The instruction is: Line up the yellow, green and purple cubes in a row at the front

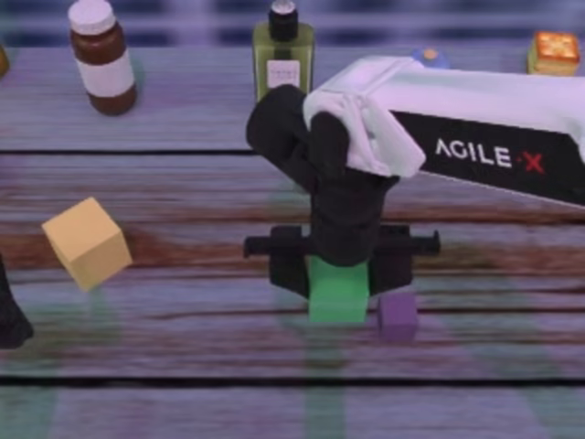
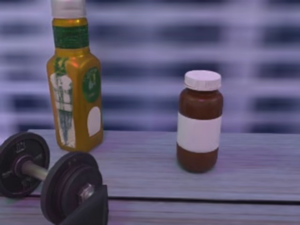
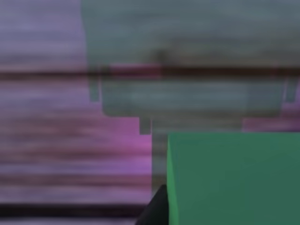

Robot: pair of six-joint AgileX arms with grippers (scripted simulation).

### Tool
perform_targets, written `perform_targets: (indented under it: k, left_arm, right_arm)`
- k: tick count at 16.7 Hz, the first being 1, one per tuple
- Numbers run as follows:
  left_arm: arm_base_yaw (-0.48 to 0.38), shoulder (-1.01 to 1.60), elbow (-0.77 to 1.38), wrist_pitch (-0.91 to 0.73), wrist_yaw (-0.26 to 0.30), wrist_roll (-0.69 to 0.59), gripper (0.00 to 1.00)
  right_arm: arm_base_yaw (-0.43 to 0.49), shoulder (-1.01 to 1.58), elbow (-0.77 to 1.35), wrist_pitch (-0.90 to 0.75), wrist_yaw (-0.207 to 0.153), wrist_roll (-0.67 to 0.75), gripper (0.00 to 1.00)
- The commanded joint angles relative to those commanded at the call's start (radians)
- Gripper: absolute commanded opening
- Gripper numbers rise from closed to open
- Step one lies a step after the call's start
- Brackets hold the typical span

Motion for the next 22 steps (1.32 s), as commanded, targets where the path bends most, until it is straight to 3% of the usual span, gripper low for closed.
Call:
perform_targets:
  k: [4, 9, 22]
  left_arm:
    - [0.000, 0.000, 0.000, 0.000, 0.000, 0.000, 1.00]
    - [0.000, 0.000, 0.000, 0.000, 0.000, 0.000, 1.00]
    - [0.000, 0.000, 0.000, 0.000, 0.000, 0.000, 1.00]
  right_arm:
    - [0.004, 0.046, -0.090, 0.144, 0.001, 0.003, 0.00]
    - [0.005, 0.057, -0.108, 0.167, 0.001, 0.003, 0.00]
    - [0.005, 0.057, -0.108, 0.167, 0.001, 0.003, 0.98]
